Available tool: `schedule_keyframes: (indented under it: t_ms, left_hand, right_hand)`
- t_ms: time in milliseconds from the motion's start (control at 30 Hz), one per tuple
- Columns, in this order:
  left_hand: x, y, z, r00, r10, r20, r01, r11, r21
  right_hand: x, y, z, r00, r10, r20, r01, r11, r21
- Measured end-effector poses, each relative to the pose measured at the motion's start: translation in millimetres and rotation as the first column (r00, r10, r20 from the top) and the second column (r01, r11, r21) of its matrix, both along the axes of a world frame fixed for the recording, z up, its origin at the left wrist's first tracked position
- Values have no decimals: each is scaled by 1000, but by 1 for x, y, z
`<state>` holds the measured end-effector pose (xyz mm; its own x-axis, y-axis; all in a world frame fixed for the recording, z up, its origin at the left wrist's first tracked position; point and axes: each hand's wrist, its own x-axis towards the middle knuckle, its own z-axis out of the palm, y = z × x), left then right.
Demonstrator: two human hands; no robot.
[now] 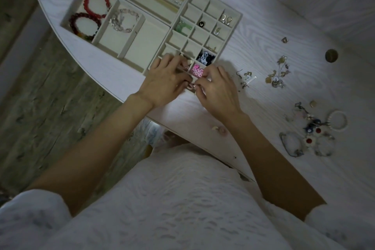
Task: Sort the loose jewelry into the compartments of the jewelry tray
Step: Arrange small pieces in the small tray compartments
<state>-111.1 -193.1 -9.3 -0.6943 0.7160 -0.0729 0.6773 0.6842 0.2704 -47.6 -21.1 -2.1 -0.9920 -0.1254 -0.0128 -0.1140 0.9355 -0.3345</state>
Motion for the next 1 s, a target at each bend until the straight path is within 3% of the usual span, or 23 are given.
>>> schedule_keyframes:
  t_ms: [267, 567, 867, 1000]
  left_hand:
    - [-6, -5, -1, 997, -19, 80, 16, 999, 36]
    - [19, -19, -14, 982, 187, 18, -186, 962, 201]
    - [18, -21, -21, 976, 216, 29, -217, 947, 235]
    - [16, -21, -20, 978, 210, 14, -207, 950, 234]
  right_hand:
    - [-13, -12, 0, 995, -33, 95, 40, 996, -80]
    - [-38, -6, 11, 953, 64, 297, -62, 998, -17]
    - [-48, -16, 11, 948, 191, 254, -248, 944, 217]
    - [-46, -11, 9, 942, 239, 235, -284, 941, 185]
